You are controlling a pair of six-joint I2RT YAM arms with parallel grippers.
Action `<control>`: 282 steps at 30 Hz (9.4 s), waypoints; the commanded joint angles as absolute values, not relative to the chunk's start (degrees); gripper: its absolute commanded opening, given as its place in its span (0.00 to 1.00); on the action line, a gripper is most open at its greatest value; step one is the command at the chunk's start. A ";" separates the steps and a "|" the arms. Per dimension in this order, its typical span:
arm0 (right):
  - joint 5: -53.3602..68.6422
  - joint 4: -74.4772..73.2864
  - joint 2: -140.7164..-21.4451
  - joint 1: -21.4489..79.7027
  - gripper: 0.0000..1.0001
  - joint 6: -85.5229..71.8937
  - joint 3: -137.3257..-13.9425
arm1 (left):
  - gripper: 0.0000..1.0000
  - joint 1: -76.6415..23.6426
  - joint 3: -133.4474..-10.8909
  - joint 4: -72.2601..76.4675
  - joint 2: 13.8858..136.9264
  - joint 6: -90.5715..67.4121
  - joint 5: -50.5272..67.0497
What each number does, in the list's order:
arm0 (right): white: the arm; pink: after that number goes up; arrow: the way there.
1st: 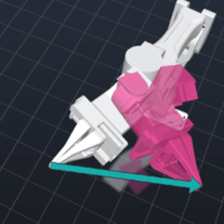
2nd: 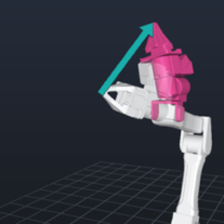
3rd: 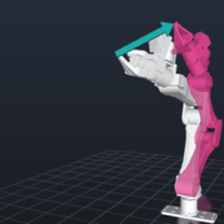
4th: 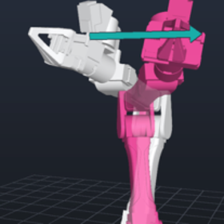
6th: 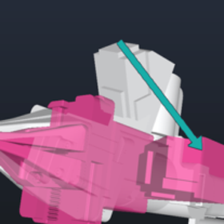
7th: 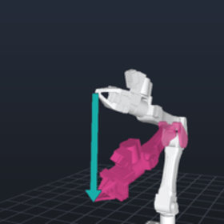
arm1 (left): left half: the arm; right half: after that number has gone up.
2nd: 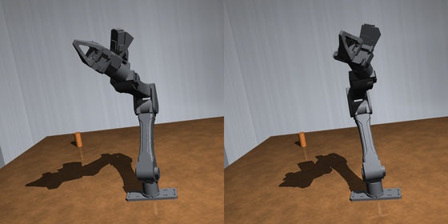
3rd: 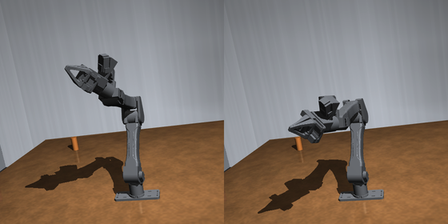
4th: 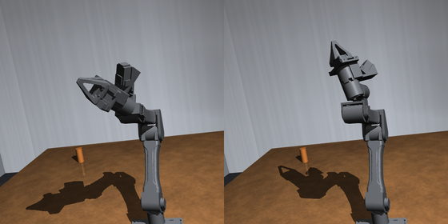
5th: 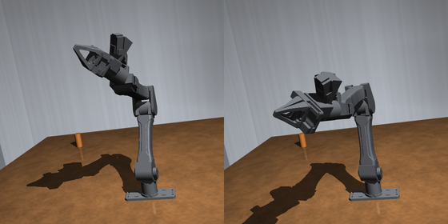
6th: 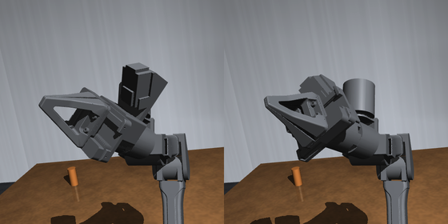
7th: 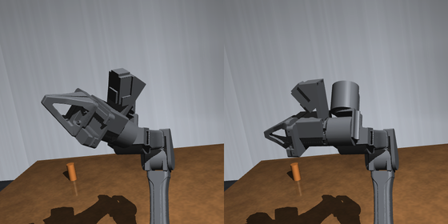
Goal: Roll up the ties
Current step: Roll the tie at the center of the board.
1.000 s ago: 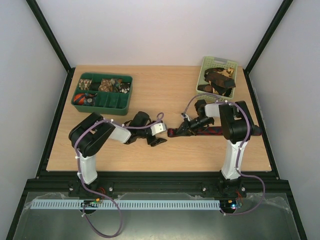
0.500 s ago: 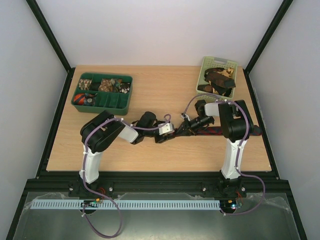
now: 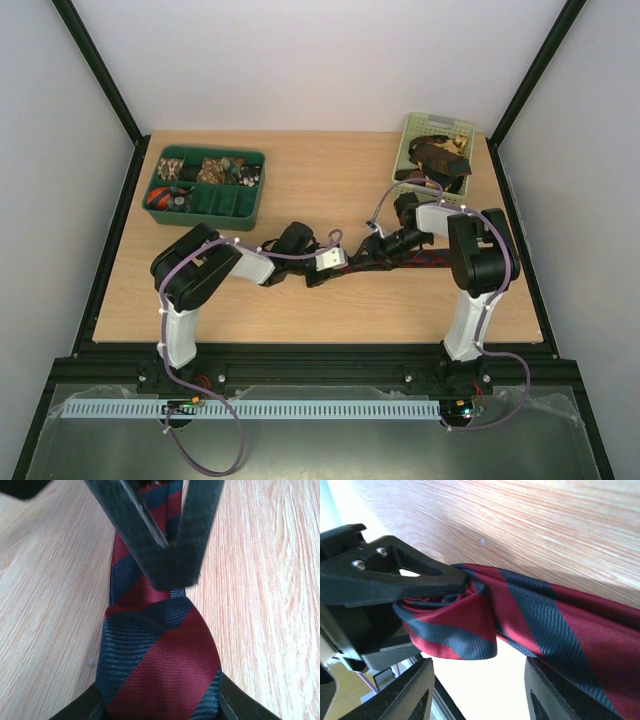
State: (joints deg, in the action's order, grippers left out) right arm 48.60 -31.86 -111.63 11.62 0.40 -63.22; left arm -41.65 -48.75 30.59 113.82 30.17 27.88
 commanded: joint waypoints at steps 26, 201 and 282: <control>40.30 -34.56 -110.00 16.64 0.50 0.23 -67.79 | 0.35 -41.48 -46.95 12.39 115.53 31.37 23.65; 40.43 -38.85 -125.06 11.76 0.01 3.06 -71.36 | 0.85 -40.70 -47.53 30.51 113.44 20.42 29.36; 41.95 -43.39 -120.70 12.67 0.02 5.69 -76.03 | 0.57 -40.28 -54.93 7.23 118.97 22.08 21.77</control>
State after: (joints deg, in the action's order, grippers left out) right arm 47.86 -42.17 -119.00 12.84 4.51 -76.29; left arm -41.95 -57.39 17.30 115.22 23.83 25.02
